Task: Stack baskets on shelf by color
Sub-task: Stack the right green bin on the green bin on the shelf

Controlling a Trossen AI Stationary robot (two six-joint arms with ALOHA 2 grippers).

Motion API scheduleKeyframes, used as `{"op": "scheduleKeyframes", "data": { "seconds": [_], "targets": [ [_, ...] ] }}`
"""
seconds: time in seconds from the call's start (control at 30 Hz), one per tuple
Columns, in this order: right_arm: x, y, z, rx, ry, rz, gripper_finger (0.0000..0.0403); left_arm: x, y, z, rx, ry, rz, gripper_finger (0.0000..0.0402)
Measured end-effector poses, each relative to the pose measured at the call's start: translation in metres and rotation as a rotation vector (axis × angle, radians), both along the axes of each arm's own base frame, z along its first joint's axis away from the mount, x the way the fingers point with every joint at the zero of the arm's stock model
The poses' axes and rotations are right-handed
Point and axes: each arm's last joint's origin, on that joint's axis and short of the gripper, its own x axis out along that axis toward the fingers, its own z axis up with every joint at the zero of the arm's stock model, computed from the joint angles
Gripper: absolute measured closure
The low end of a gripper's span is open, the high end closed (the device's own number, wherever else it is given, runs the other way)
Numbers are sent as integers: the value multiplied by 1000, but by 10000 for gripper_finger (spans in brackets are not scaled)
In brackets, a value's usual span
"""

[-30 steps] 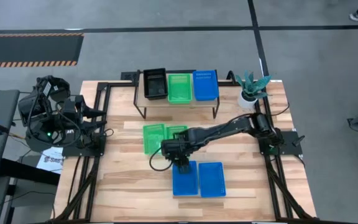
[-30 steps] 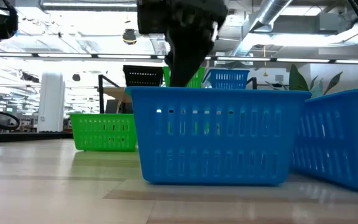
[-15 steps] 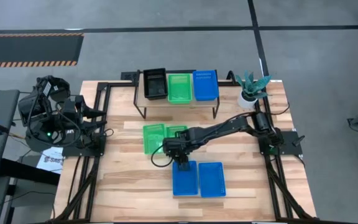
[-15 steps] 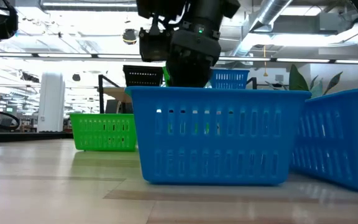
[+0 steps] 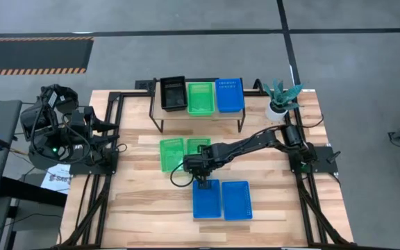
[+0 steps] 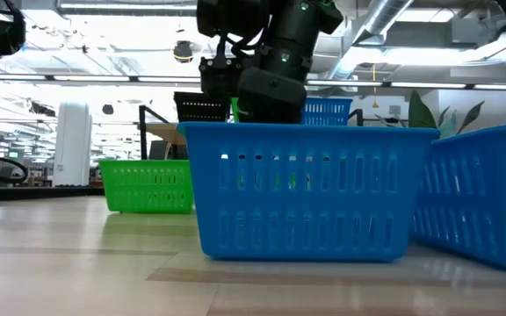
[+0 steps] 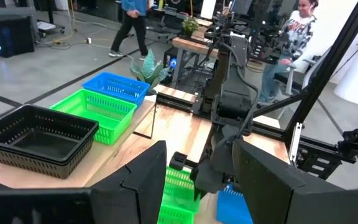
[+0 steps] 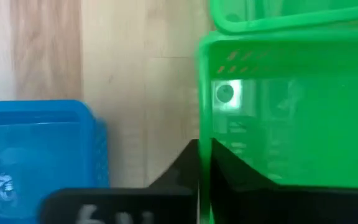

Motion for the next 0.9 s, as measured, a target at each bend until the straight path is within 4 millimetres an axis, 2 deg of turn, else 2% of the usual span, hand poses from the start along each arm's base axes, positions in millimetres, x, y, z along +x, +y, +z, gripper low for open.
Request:
{"op": "scheduleKeyframes", "data": {
  "seconds": [0.07, 0.17, 0.33, 0.53, 0.67, 0.8, 0.9],
  "targets": [
    [-1, 1, 1, -7, 2, -1, 389, 0, 0, 0, 0, 0, 0, 228],
    [-1, 4, 9, -14, 23, 5, 387, 0, 0, 0, 0, 0, 0, 228],
    [-2, 12, 39, -33, 70, 55, 396, 0, 0, 0, 1, 0, 0, 228],
    [-7, 21, 104, -48, 75, 158, 397, 0, 0, 0, 7, 2, -1, 228],
    [-15, 22, 159, -42, -3, 223, 394, 0, 0, 0, 7, 4, -3, 228],
    [-38, 15, 199, -89, -119, 269, 395, 0, 0, -1, 5, 16, -12, 228],
    [-61, -6, 228, -193, -175, 178, 397, 0, 0, -1, 5, 15, -12, 228]
  ]
}}
